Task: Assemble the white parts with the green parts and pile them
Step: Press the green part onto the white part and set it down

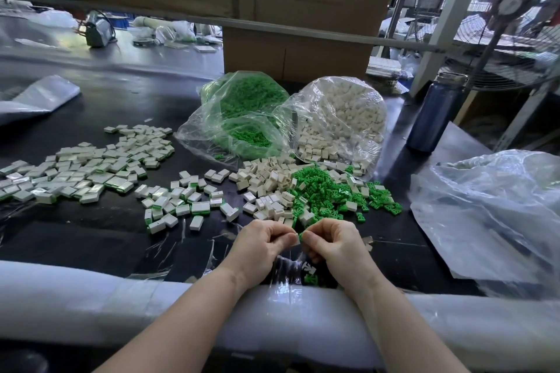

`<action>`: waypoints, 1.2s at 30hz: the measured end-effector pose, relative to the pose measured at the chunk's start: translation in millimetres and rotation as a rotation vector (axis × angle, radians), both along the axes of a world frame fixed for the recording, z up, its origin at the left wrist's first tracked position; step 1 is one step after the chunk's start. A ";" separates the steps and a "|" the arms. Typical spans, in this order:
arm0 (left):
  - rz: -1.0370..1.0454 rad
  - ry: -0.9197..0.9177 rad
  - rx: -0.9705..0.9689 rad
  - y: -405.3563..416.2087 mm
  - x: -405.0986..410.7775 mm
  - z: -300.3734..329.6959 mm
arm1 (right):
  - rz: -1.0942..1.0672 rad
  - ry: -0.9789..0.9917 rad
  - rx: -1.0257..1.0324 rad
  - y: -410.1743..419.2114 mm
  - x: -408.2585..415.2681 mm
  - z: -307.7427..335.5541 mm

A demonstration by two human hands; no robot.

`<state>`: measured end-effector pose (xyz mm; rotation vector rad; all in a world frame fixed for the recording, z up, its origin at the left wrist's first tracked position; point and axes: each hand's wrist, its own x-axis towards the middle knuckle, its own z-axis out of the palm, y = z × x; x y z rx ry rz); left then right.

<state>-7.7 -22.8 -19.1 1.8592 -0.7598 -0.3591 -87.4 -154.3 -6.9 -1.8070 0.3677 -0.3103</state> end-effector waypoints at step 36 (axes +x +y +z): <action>-0.055 0.053 -0.113 -1.7 -5.6 10.3 | 0.176 -0.124 0.128 -4.3 2.2 -8.2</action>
